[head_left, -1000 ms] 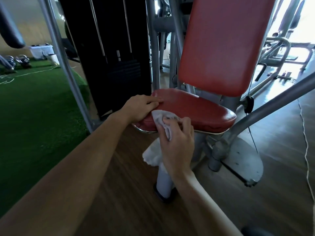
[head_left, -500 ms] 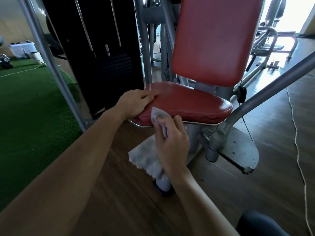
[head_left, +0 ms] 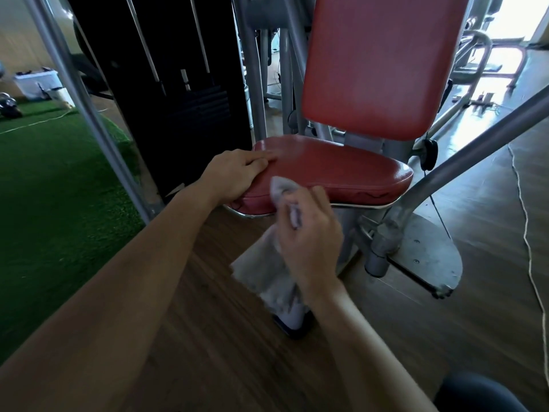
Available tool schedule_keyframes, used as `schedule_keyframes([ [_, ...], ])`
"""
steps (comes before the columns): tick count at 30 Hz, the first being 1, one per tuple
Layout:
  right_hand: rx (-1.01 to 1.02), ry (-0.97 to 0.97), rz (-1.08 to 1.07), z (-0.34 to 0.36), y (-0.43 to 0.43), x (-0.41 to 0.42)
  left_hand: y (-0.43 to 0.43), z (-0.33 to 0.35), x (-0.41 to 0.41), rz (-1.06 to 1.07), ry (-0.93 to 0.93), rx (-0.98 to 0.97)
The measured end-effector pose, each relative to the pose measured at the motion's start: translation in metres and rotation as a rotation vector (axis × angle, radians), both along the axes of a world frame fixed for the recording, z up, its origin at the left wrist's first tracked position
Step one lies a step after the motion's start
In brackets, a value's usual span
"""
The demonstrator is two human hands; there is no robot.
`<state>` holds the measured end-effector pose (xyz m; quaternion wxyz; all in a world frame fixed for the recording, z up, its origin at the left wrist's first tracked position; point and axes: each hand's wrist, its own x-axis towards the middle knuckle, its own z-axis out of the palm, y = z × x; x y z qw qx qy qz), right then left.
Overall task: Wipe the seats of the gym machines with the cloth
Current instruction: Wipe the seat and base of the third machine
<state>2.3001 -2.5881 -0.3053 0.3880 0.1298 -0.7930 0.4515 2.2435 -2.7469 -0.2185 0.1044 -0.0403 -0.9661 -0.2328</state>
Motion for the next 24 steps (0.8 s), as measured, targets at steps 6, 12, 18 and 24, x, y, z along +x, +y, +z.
schedule_keyframes([
  [6,-0.07,-0.021,-0.074,0.002,0.014,-0.011,0.001,0.001,0.001,0.009,0.0,0.01],
  [12,0.032,0.013,0.034,-0.003,0.004,0.002,0.0,0.001,0.001,0.003,-0.028,-0.01],
  [18,-0.087,-0.048,-0.074,-0.007,0.015,-0.009,0.003,0.001,0.002,0.017,-0.01,0.04],
  [24,0.001,0.023,0.065,-0.004,0.005,0.0,0.004,0.003,0.004,0.021,-0.004,0.072],
])
